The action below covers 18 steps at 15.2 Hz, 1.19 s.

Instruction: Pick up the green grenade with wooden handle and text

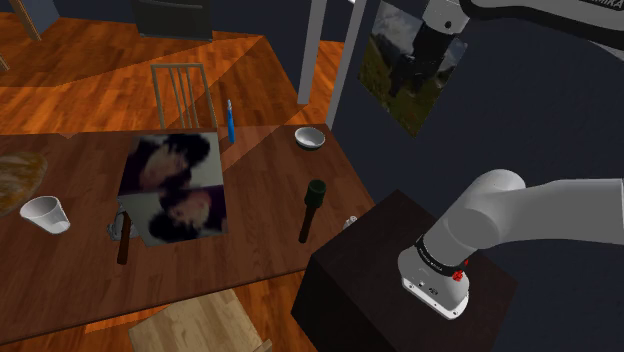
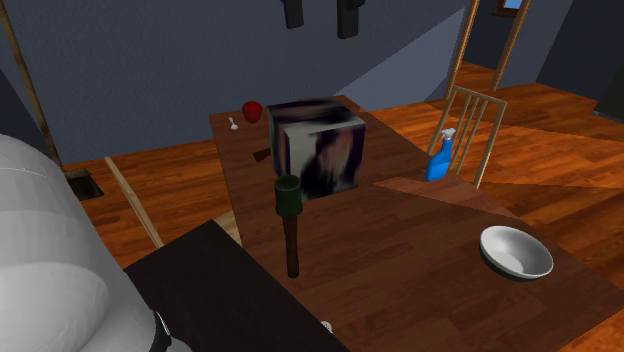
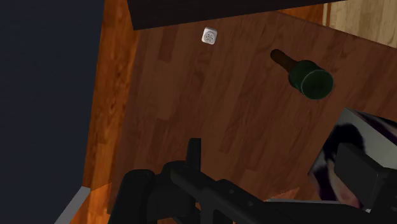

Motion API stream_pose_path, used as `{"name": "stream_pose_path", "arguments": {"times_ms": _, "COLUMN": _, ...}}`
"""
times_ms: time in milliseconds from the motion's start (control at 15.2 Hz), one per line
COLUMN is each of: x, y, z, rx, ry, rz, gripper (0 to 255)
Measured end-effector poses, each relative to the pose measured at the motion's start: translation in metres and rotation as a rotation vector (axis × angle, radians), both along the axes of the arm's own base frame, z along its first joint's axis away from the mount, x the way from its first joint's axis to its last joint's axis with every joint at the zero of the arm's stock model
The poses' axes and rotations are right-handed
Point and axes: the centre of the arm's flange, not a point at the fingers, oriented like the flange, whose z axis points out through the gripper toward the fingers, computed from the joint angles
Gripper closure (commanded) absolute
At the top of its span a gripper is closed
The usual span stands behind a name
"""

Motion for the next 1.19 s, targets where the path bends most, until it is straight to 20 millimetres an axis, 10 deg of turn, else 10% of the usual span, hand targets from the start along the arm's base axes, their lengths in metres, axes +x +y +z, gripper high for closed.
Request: {"name": "stream_pose_path", "arguments": {"times_ms": 1188, "x": 0.05, "y": 0.102, "z": -0.182, "rx": -0.04, "ry": 0.044, "rz": 0.137, "gripper": 0}}
